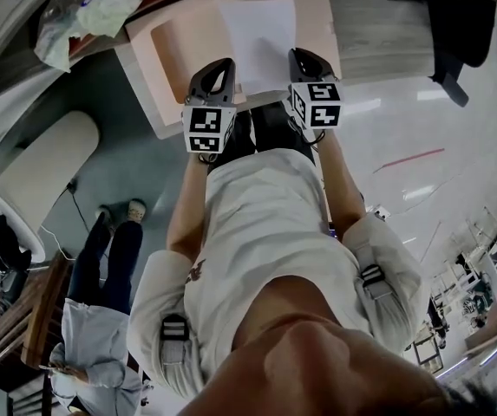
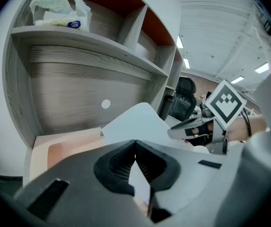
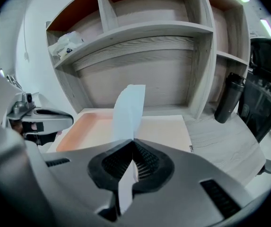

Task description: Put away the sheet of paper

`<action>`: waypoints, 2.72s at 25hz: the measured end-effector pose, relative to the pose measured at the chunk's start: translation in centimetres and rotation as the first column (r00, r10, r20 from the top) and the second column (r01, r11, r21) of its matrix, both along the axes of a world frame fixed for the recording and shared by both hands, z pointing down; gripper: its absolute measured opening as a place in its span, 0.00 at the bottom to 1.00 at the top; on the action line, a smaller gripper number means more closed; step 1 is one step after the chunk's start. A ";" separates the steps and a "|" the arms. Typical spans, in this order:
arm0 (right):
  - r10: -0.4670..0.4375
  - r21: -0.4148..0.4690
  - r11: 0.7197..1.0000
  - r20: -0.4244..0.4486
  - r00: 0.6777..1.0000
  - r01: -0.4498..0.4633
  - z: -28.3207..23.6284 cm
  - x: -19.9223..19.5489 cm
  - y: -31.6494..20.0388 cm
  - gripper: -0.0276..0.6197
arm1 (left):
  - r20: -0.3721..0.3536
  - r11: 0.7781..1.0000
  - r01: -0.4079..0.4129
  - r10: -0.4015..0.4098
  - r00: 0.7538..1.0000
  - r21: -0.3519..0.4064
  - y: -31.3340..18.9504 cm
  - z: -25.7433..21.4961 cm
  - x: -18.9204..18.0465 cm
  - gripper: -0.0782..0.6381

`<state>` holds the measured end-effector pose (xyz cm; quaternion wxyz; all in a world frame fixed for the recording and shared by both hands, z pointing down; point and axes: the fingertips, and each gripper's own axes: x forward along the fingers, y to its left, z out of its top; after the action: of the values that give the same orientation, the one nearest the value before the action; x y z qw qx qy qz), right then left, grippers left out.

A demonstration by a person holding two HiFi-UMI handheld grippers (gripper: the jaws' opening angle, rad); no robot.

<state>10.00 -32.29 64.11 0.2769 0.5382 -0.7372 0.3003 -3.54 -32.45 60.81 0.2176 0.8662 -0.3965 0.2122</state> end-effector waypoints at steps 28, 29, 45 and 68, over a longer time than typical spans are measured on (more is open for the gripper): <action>-0.010 -0.087 0.996 0.010 1.000 0.011 6.1 -0.1 -2.9 0.07 | 0.024 0.999 0.027 -0.026 0.999 -0.046 -0.6 2.9 0.1 0.14; -0.014 -0.089 0.996 0.012 1.000 0.015 6.2 -0.3 -3.0 0.07 | 0.025 0.999 0.029 -0.028 0.999 -0.046 -0.6 3.0 0.1 0.14; -0.071 -0.124 0.989 0.054 0.996 0.077 7.5 -4.6 -3.9 0.07 | 0.039 0.995 0.086 -0.084 0.996 -0.052 -1.1 3.4 -2.3 0.14; -0.113 -0.186 0.974 0.095 0.989 0.129 9.8 -9.7 -3.5 0.07 | 0.051 0.985 0.160 -0.157 0.986 -0.061 -0.1 4.0 -6.3 0.14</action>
<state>0.31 -35.75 73.86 0.3139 0.4501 -0.7473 0.3748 -9.86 -32.54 64.83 0.2528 0.8193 -0.4619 0.2268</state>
